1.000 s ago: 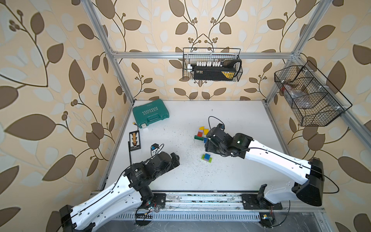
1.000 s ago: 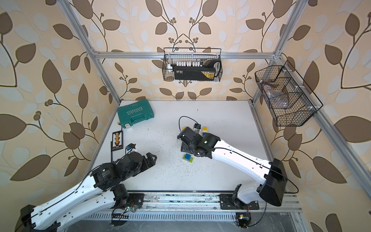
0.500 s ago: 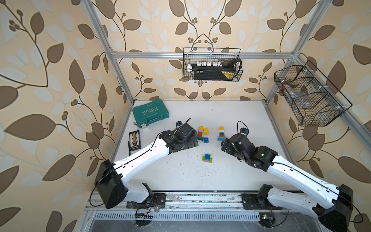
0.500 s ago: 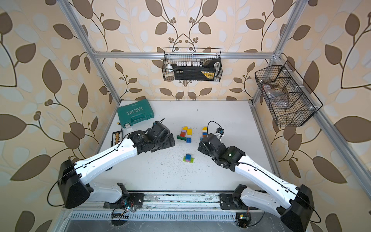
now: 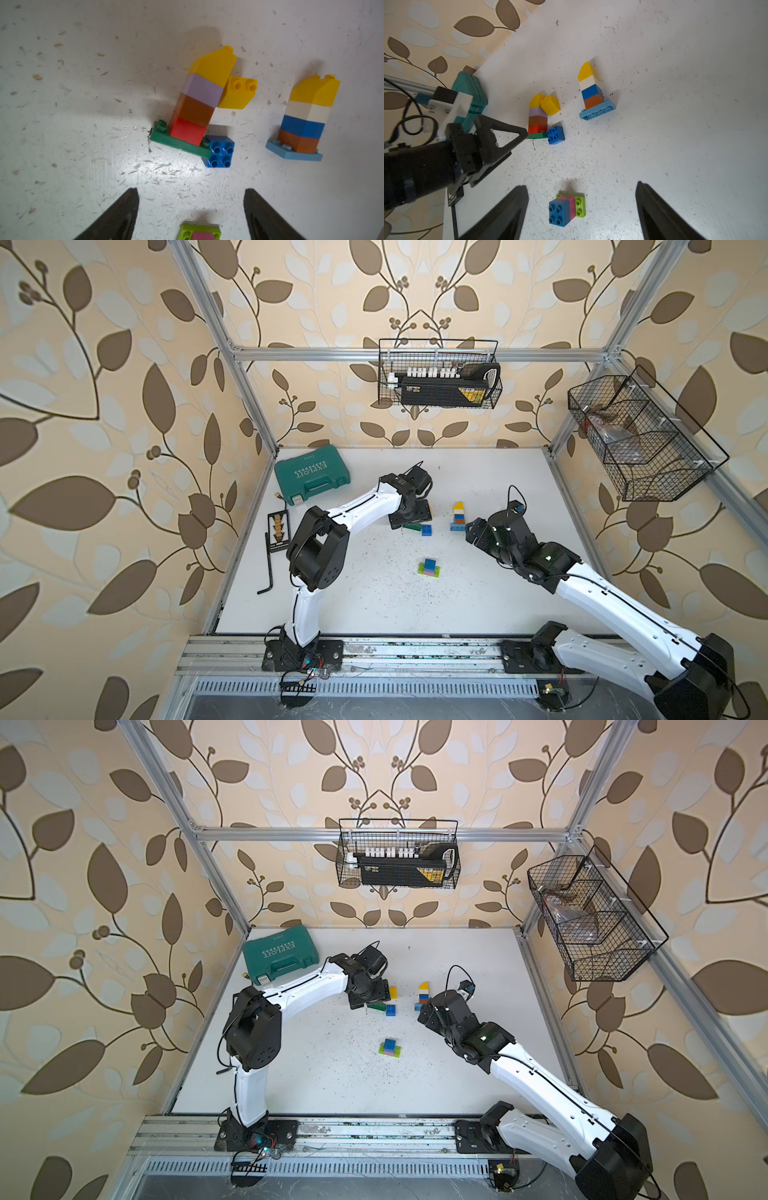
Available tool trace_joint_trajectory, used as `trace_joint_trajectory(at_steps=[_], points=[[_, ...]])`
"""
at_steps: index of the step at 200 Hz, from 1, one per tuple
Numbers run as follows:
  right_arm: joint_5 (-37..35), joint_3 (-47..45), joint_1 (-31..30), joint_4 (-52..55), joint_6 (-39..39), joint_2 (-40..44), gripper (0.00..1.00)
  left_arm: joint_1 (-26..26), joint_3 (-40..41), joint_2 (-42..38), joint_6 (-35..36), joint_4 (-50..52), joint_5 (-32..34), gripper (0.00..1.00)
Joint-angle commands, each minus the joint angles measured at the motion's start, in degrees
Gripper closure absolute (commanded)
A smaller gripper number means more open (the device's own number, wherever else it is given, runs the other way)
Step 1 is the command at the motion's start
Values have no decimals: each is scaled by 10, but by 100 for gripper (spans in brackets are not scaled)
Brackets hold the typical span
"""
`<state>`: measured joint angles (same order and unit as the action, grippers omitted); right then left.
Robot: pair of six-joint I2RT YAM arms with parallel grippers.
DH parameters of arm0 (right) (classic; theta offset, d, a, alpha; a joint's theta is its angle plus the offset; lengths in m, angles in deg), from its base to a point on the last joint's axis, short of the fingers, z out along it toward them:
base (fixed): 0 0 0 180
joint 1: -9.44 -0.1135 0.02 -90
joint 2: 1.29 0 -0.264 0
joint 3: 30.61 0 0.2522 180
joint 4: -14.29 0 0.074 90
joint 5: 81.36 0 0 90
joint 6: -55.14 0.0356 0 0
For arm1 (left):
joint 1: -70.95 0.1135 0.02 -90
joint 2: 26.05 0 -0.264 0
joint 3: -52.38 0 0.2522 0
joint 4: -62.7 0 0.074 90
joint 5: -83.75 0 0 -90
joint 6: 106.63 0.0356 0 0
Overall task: Assemble the number 1 with lego
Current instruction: Pick up the lego brick from the center of the board.
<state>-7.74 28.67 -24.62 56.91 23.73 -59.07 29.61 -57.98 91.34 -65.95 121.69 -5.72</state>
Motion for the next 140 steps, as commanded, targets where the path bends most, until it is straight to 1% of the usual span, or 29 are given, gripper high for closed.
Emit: trace_joint_trajectory(at_steps=[1,14,49,81,123,140], points=[[36,-16,18,-26,-11,10,16,-6,-56,43,3,35,-28,20],[50,-17,29,-30,-13,10,16,-9,-85,69,2,49,-27,21],[88,-19,55,-40,-20,6,16,-15,-130,112,2,56,-23,23],[117,-22,71,-45,-22,-4,16,-15,-178,144,11,84,0,27],[141,-24,86,-47,-24,-6,17,-12,-183,162,11,98,31,28],[146,-25,90,-47,-25,-6,17,-7,-179,157,6,95,29,28]])
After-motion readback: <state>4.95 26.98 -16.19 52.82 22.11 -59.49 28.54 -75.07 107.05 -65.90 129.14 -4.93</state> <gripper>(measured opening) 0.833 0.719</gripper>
